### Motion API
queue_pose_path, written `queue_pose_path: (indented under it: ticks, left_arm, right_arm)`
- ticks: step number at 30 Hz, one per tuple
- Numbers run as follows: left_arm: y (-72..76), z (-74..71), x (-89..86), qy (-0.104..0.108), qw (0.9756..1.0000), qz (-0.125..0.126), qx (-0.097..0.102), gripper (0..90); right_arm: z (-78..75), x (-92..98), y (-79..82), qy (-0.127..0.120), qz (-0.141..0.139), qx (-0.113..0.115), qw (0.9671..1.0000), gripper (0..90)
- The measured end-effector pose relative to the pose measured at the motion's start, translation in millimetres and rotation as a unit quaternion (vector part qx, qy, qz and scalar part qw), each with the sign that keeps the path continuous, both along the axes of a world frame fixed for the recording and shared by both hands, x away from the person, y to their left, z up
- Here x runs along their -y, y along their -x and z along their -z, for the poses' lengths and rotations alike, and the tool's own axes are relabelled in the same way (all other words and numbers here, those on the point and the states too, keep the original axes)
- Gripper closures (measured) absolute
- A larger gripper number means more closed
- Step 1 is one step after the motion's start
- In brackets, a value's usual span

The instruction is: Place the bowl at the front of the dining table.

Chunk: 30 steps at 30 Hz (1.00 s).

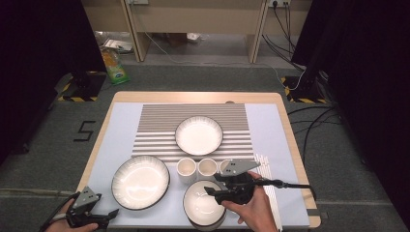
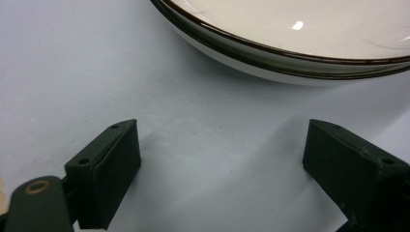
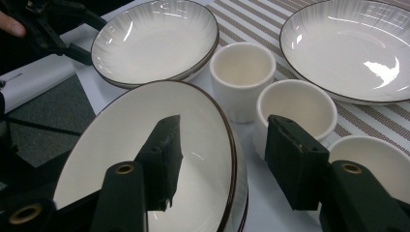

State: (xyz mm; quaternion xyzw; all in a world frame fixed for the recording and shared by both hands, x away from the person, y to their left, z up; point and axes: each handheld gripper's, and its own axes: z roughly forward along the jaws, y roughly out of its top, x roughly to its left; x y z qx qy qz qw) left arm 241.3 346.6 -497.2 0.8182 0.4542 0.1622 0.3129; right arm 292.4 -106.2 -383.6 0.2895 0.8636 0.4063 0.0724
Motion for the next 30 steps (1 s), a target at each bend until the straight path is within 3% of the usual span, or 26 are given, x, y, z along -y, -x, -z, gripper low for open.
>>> queue_pose_path:
  ticks: [30]
  left_arm:
    - [0.0,0.0,-0.2,-0.001,1.0,0.001,0.0,12.0]
  right_arm:
    - [11.6,-9.3,-9.6,0.065,-0.034,0.004,0.9973,77.2]
